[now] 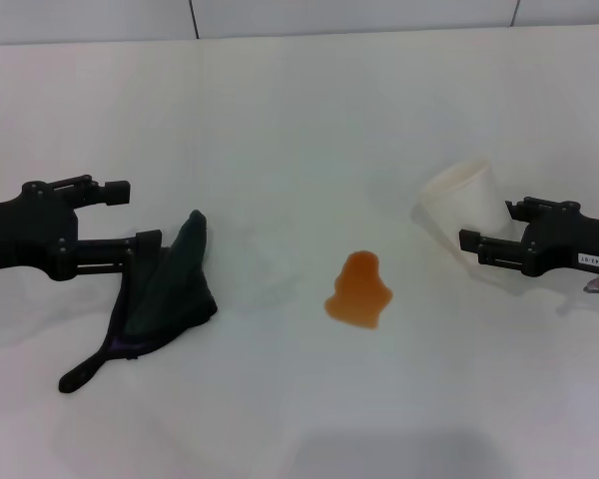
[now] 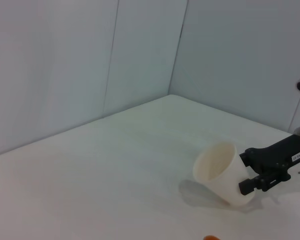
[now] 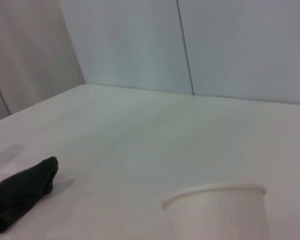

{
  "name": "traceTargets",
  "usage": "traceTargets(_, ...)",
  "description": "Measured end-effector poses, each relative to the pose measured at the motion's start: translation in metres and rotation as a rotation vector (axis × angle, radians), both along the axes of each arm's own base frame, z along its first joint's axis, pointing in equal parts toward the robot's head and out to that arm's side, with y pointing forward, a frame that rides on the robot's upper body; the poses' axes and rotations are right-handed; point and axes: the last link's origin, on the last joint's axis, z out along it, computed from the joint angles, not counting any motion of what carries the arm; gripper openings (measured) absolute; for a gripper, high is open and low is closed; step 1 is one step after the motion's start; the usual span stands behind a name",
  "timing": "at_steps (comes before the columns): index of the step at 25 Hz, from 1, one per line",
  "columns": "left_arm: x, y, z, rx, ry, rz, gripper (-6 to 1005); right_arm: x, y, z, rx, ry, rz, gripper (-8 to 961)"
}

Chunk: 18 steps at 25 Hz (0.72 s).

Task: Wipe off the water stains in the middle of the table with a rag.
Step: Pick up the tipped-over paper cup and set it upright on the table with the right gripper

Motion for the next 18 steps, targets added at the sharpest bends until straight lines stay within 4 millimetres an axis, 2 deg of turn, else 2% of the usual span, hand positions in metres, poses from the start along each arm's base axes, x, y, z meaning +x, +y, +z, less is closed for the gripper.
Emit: traceTargets(18,0.0014,0.0021,0.0024,0.0,0.004,-0.009,866,-0.0027,-0.0017,0.0009,0.018,0.042,0.017,706)
